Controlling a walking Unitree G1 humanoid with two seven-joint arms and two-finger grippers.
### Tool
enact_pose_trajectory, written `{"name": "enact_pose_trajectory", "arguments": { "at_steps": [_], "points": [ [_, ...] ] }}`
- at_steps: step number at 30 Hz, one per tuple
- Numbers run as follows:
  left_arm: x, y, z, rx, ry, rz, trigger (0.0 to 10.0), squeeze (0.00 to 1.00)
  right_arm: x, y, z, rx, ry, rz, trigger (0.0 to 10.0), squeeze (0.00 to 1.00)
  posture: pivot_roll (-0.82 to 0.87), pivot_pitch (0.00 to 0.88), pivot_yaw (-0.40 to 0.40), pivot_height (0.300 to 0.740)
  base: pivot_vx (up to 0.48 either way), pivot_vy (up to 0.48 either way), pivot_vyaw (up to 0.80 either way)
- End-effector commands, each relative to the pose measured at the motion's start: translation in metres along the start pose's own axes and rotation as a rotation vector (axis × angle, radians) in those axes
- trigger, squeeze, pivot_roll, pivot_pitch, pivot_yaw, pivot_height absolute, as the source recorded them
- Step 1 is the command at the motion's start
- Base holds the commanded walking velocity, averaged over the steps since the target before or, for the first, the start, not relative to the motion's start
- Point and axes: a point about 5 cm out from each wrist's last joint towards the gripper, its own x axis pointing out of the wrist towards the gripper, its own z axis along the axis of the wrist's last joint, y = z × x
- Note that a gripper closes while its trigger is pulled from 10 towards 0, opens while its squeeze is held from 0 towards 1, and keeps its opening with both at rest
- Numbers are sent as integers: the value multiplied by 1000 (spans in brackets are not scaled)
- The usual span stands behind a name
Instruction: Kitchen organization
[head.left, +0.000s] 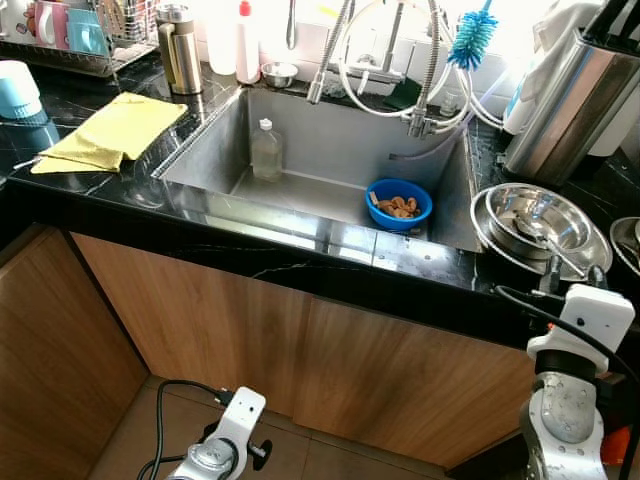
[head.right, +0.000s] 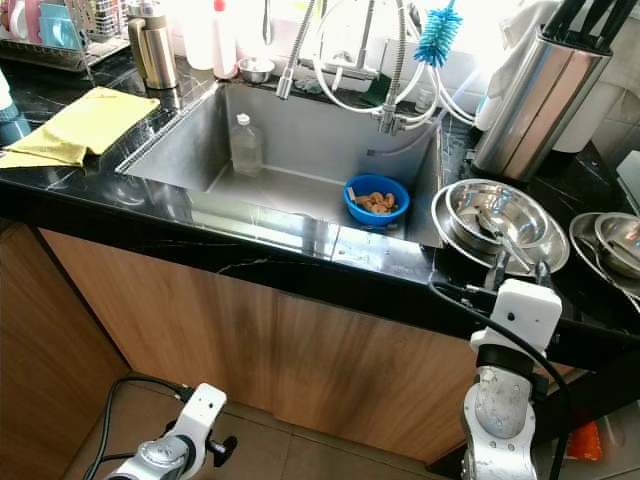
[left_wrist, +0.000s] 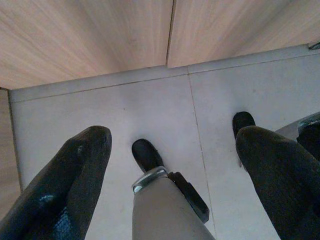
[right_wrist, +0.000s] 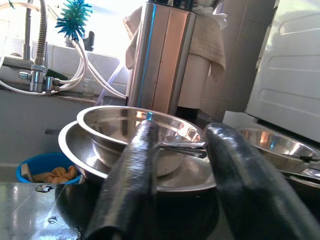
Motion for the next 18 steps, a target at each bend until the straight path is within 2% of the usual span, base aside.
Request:
{"name": "enact_pose_trajectory", "arguments": {
  "at_steps": [1,2,3,18],
  "points": [
    [0,-3,-5,-2,18,-5,10000,0,2,1,0,-1,-1,9,1686,0,131,59,-129,740,0,0,0],
    [-1,-2,-5,-3,18,-4,10000,0,2,2,0,0,-2,11,196,0,131,60,-130,740,0,0,0],
    [-1,-2,-5,-3,17,-3,10000,0,3,3,0,2,-3,14,0,0,132,60,-130,740,0,0,0],
    [0,-1,-3,-2,9,-4,10000,0,4,2,0,9,-1,11,235,0,129,61,-129,740,0,0,0]
  ]
}}
